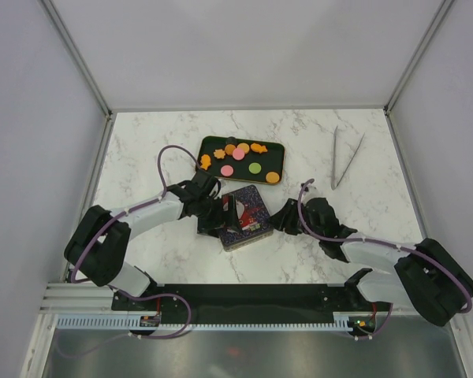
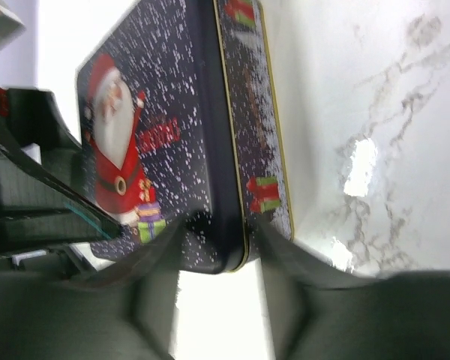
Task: Pack the cookies
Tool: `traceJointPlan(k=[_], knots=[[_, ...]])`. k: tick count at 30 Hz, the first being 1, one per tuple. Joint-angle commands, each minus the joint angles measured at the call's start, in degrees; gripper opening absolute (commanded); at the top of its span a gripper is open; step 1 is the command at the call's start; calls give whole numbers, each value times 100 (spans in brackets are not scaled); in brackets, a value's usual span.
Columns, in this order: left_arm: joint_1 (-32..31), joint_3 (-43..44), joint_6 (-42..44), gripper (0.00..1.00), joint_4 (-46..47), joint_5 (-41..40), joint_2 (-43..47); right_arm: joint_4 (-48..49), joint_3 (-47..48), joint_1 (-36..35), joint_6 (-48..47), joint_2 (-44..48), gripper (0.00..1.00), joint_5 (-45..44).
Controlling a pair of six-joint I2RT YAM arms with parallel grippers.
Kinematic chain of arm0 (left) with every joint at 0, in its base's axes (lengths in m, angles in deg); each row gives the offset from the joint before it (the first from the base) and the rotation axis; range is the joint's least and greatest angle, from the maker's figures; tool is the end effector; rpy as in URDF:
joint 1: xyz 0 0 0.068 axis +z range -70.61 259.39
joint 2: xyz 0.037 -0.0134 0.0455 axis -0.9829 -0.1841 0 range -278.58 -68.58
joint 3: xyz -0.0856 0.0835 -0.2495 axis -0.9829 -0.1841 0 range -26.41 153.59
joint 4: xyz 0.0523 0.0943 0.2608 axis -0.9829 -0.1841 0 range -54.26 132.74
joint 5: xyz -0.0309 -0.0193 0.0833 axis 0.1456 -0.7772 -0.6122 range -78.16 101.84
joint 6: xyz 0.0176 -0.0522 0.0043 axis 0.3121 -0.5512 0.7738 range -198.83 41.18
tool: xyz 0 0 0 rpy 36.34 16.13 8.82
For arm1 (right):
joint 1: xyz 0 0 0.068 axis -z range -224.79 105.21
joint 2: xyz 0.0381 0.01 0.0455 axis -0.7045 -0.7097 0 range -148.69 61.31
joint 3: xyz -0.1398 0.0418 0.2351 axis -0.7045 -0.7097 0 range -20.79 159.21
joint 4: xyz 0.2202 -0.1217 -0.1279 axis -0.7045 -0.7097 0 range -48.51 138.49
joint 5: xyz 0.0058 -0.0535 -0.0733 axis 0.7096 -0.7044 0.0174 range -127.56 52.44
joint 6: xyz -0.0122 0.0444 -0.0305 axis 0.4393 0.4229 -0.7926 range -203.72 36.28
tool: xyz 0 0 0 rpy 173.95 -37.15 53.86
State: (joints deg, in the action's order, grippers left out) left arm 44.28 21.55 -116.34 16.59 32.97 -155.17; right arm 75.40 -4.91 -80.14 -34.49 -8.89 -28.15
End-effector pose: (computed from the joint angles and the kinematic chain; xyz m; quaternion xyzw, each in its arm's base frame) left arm 0.2348 -0.1817 0.1626 0.0199 0.9600 -0.2712 0.0670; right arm 0.1860 0.1395 0.1326 0.0606 0.8505 0.4003 0.3359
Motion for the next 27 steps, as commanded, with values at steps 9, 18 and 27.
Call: traceJointPlan(k=[9,18,27], knots=[[224,265,438,99,173,-56,607,-2726,1452,362,-994,234,83,149],[804,581,938,100,-372,-337,1450,-3798,2841,881,-1539,375,98,114],[831,1215,1326,100,-637,-820,2128,-4133,4081,943,-1917,454,98,-764]])
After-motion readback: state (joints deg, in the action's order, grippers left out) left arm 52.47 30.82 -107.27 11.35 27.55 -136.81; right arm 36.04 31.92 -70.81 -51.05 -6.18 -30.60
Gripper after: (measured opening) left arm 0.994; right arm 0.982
